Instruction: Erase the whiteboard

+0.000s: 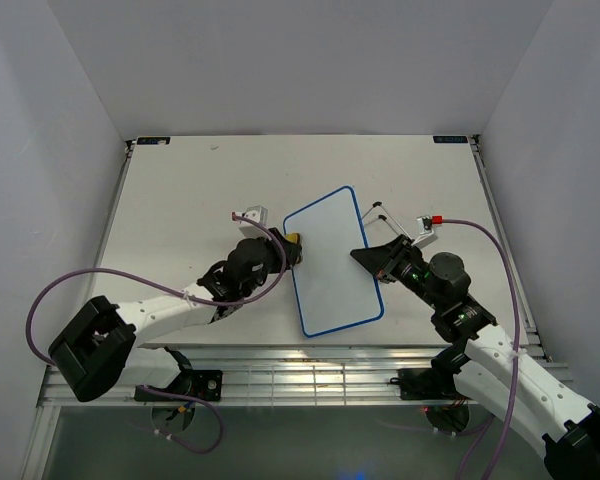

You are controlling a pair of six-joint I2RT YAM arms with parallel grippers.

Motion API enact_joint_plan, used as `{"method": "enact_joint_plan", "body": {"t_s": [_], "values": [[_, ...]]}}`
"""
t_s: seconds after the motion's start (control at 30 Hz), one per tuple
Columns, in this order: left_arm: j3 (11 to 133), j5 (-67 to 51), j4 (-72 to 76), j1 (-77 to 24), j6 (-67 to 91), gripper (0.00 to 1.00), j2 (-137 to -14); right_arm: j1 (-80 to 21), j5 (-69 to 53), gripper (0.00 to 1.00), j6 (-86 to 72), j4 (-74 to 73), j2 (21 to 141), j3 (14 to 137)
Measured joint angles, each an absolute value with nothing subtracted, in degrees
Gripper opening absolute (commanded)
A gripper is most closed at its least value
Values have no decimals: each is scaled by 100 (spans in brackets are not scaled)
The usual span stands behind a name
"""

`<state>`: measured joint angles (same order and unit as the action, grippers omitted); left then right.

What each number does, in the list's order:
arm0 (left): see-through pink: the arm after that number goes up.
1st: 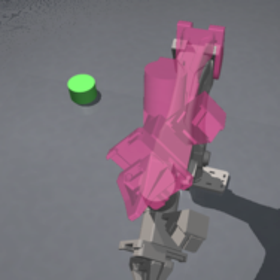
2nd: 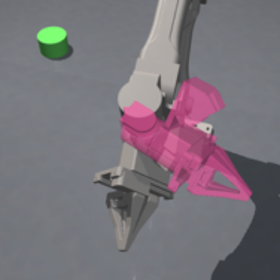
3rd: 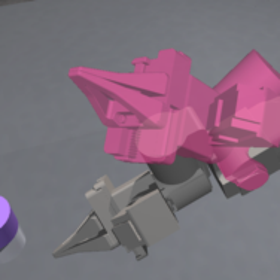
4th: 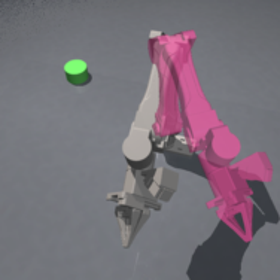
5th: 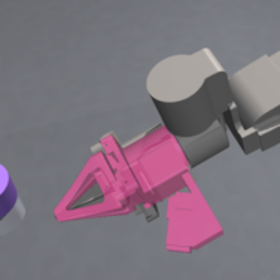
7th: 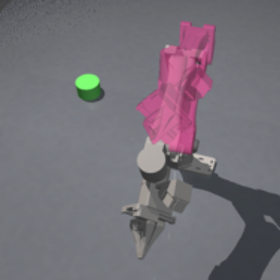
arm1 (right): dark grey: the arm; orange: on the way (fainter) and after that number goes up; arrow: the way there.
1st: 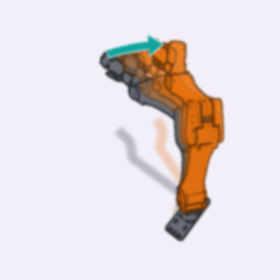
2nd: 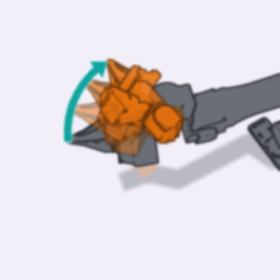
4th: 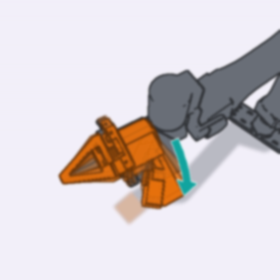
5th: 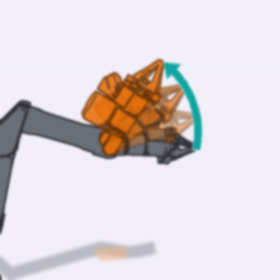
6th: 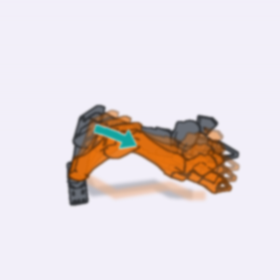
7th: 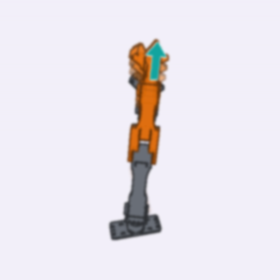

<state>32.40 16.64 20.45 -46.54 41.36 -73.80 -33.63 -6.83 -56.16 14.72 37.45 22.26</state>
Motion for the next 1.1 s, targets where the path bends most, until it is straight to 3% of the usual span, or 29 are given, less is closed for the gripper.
{"method": "enact_joint_plan", "body": {"t_s": [0.77,1.1], "values": [[3179,972,3203,-4099,3581,0,-7347,-3343,-790,8,-5909,1612,3597,2226],[3824,1072,2139,-3907,3732,0,-7190,-3363,-958,8,-5605,1424,3520,2285]]}}
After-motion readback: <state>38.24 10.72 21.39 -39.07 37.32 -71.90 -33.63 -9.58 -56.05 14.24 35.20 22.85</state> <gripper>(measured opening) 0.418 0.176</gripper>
